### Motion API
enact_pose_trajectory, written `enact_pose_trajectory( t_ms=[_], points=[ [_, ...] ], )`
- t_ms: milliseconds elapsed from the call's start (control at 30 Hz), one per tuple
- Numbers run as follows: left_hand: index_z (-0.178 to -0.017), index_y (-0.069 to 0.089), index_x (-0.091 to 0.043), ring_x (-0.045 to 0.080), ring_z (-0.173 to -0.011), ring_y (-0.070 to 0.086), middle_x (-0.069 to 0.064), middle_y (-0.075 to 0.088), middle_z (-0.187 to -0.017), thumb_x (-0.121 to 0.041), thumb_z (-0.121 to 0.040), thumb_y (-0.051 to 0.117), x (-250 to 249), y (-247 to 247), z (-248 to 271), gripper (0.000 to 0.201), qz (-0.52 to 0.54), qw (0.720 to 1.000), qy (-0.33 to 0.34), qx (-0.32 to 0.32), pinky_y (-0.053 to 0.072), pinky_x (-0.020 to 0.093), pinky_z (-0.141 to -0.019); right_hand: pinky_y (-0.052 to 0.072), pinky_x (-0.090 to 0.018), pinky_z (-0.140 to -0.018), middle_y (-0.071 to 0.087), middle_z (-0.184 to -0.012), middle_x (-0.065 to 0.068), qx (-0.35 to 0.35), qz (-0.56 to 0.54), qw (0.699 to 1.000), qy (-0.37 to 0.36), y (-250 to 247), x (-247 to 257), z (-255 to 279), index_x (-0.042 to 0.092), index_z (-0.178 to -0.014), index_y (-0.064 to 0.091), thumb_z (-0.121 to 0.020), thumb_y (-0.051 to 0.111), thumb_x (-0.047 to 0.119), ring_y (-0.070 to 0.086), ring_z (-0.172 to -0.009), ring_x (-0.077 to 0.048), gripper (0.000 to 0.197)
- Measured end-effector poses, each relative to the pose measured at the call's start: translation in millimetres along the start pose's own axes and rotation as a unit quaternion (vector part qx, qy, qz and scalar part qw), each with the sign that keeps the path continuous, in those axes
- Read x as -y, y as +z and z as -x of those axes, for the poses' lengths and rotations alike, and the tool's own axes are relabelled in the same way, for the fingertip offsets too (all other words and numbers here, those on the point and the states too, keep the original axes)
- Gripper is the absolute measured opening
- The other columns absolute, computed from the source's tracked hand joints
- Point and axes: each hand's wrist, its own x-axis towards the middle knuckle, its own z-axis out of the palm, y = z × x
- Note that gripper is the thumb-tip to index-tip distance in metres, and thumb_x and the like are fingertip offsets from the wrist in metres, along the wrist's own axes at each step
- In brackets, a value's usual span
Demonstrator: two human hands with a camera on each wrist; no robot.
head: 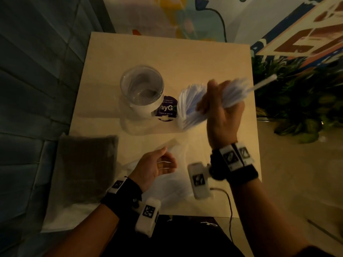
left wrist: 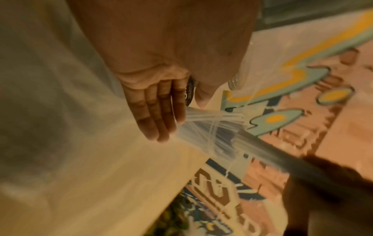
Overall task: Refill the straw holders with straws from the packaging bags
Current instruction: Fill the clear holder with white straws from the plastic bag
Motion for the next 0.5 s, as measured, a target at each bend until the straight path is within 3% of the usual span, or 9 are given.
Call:
enact_pose_trajectory(
  t_ms=[100, 233, 300, 400, 500],
  points=[
    [-0.084, 0.065, -0.004, 0.028, -0.08, 0.067, 0.016, 0.069, -0.082, -0.028, -0.099, 0.053, 4.2, -9.2, -0.5, 0.031, -0.061, 0.997, 0.028, -0.038, 0.054, 0.04, -0.079, 0.049, -0.037, -0.054, 0.054, -0.059, -0.006, -0.048, 0.003, 0.999, 0.002, 1.7, -20.6, -33.0, 0.016, -0.076, 0.052, -0.099, 0.056, 0.014, 0.053, -0.052, -0.025, 0.023],
    [-0.084, 0.065, -0.003, 0.026, -0.078, 0.065, 0.016, 0.068, -0.081, -0.026, -0.098, 0.055, 14.9, -19.7, 0.2, 0.028, -0.084, 0.994, 0.043, -0.049, 0.054, 0.034, -0.072, 0.051, -0.03, -0.058, 0.059, -0.063, -0.011, -0.014, 0.062, 0.997, 0.034, 6.9, -53.9, -46.4, 0.01, -0.075, 0.056, -0.094, 0.064, 0.019, 0.058, -0.054, -0.02, 0.023],
    [-0.084, 0.065, -0.002, 0.025, -0.077, 0.065, 0.016, 0.068, -0.08, -0.023, -0.098, 0.055, 16.8, -21.8, -0.1, 0.028, -0.102, 0.992, 0.05, -0.054, 0.054, 0.033, -0.071, 0.054, -0.03, -0.062, 0.064, -0.074, -0.016, 0.011, 0.104, 0.994, 0.038, 5.0, -61.4, -46.0, 0.002, -0.085, 0.057, -0.092, 0.068, 0.024, 0.064, -0.063, -0.023, 0.025],
    [-0.086, 0.064, 0.001, 0.026, -0.078, 0.064, 0.015, 0.068, -0.08, -0.022, -0.098, 0.057, 12.0, -20.2, -6.2, 0.027, -0.142, 0.984, 0.085, -0.068, 0.055, 0.034, -0.074, 0.055, -0.024, -0.073, 0.066, -0.089, -0.01, 0.001, 0.137, 0.99, 0.01, -8.7, -56.5, -44.6, 0.002, -0.098, 0.059, -0.091, 0.07, 0.026, 0.066, -0.08, -0.017, 0.027],
    [-0.091, 0.065, -0.003, 0.022, -0.082, 0.066, 0.009, 0.071, -0.086, -0.039, -0.089, 0.068, -3.8, -15.7, -21.6, 0.036, -0.192, 0.968, 0.137, -0.088, 0.055, 0.041, -0.083, 0.054, -0.025, -0.084, 0.065, -0.106, -0.007, -0.024, 0.146, 0.989, -0.017, -39.1, -48.4, -39.6, 0.005, -0.11, 0.057, -0.09, 0.069, 0.033, 0.065, -0.098, -0.013, 0.036]
  ],
)
